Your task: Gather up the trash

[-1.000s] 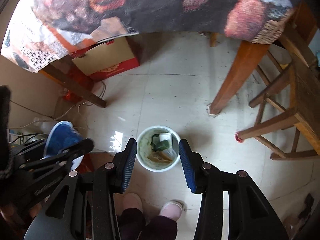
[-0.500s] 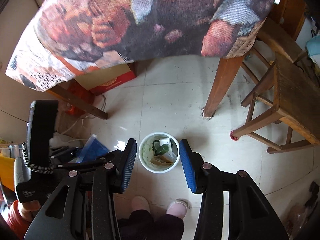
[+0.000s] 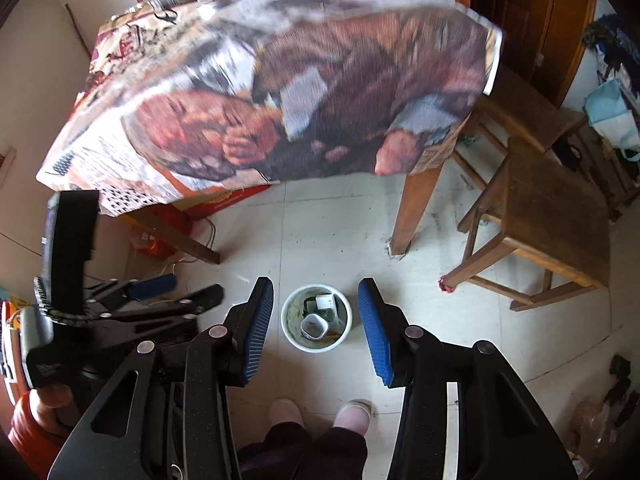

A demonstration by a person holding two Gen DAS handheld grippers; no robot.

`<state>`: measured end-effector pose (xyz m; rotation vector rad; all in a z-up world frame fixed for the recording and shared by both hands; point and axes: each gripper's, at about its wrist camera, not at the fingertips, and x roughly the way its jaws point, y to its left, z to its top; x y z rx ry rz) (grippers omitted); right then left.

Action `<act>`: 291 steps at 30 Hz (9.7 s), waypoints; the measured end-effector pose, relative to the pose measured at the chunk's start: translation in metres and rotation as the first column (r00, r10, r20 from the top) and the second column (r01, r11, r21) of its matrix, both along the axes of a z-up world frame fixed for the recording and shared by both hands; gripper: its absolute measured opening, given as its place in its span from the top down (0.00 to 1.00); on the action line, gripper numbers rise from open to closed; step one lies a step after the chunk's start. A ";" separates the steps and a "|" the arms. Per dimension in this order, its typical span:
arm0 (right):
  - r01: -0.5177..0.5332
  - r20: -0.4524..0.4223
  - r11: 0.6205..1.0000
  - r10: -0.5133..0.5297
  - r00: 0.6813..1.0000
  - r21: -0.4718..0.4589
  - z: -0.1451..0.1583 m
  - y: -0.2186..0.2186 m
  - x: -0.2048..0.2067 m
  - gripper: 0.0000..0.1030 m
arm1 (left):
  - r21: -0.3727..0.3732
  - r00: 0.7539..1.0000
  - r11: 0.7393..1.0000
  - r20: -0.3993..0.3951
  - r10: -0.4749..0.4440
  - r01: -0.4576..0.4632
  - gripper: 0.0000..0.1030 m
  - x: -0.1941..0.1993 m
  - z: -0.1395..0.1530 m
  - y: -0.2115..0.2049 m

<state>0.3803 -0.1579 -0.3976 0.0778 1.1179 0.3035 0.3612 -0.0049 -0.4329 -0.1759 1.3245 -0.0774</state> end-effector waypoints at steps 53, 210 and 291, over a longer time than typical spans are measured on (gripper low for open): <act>0.024 0.609 0.996 -0.070 0.790 0.083 0.316 0.022 0.007 0.03 | 0.023 0.764 0.982 0.631 0.133 -0.190 0.02 -0.004 0.394 0.092; 0.012 0.414 0.994 -0.055 0.909 0.107 0.278 0.060 -0.048 0.75 | 0.027 0.776 0.997 0.630 0.038 -0.070 0.30 -0.081 0.367 0.138; -0.105 0.000 0.984 0.107 0.994 0.140 0.028 -0.013 0.008 0.64 | -0.028 0.986 0.985 0.005 0.168 -0.168 0.23 -0.030 0.039 0.016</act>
